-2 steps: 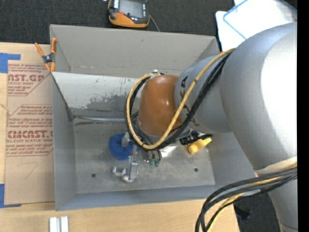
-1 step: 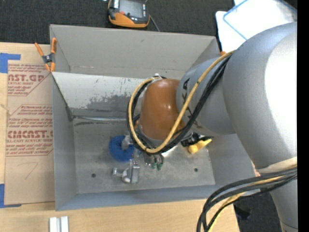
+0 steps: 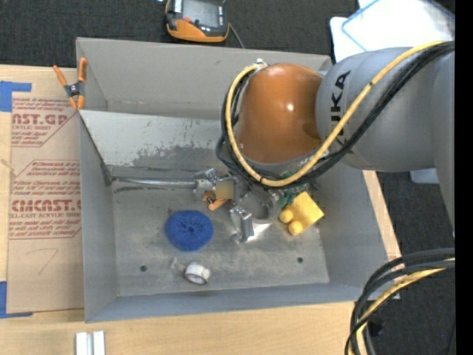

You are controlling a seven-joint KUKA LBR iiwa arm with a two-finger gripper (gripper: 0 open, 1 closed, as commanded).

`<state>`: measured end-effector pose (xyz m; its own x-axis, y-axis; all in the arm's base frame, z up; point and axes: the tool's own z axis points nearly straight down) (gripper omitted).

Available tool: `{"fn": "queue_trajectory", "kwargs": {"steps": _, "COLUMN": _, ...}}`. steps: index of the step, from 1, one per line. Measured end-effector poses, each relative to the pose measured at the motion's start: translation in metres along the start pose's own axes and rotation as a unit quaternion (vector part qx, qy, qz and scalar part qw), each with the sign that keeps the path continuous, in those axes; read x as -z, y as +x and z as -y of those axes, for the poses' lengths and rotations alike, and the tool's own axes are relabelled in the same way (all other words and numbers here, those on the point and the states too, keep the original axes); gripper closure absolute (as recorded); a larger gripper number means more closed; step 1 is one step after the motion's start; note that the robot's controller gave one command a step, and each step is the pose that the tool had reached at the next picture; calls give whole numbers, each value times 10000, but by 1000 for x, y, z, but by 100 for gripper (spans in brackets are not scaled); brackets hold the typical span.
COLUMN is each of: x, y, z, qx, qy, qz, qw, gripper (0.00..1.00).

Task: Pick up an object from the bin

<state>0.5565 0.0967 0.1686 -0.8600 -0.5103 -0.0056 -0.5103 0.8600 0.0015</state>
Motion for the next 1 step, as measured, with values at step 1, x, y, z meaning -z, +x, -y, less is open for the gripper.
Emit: {"fn": "queue_trajectory", "kwargs": {"steps": 1, "x": -56, "y": 14, "z": -26, "qx": -1850, "qy": -12, "qz": -31, "qw": 9827, "gripper": 0}}
